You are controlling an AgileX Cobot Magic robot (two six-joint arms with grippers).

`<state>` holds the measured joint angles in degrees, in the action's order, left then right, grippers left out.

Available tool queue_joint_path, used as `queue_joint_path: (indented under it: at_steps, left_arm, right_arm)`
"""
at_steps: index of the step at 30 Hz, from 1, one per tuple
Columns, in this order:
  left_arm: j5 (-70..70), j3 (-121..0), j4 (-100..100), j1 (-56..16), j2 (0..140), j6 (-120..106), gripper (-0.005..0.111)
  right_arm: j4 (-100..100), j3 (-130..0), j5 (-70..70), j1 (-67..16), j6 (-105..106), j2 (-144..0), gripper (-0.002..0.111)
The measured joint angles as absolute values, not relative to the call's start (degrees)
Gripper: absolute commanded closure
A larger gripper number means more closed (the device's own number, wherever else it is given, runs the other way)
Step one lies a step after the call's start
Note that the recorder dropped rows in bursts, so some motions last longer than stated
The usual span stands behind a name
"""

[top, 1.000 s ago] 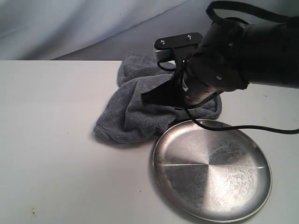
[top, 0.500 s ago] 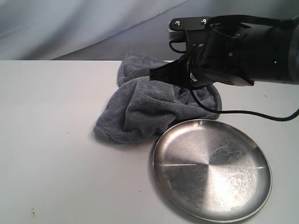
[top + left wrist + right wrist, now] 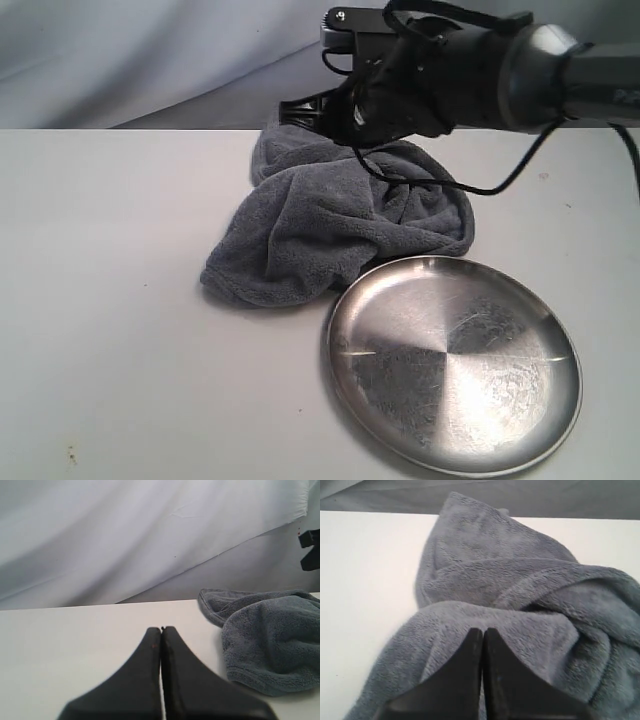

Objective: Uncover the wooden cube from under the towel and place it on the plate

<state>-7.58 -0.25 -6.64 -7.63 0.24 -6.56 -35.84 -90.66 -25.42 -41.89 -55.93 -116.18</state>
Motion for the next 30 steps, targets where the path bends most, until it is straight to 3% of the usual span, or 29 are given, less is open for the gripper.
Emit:
queue_joint_path:
  at_steps: [9,15,30]
  left_arm:
    - [-7.6,-0.3,-6.6,-7.6,0.2,-6.6,0.107]
    - [-7.6,-0.3,-6.6,-7.6,0.2,-6.6,0.107]
    - [-7.6,-0.3,-6.6,-7.6,0.2,-6.6,0.107]
  right_arm:
    - [-5.8,-108.2,-35.7,-42.3,-24.7,-125.6,0.108]
    - [6.2,-112.5,-44.2,-44.0,-11.1,-127.2,0.108]
    - [-2.8,-110.2,-59.5,-55.3,-6.9,-126.4,0.108]
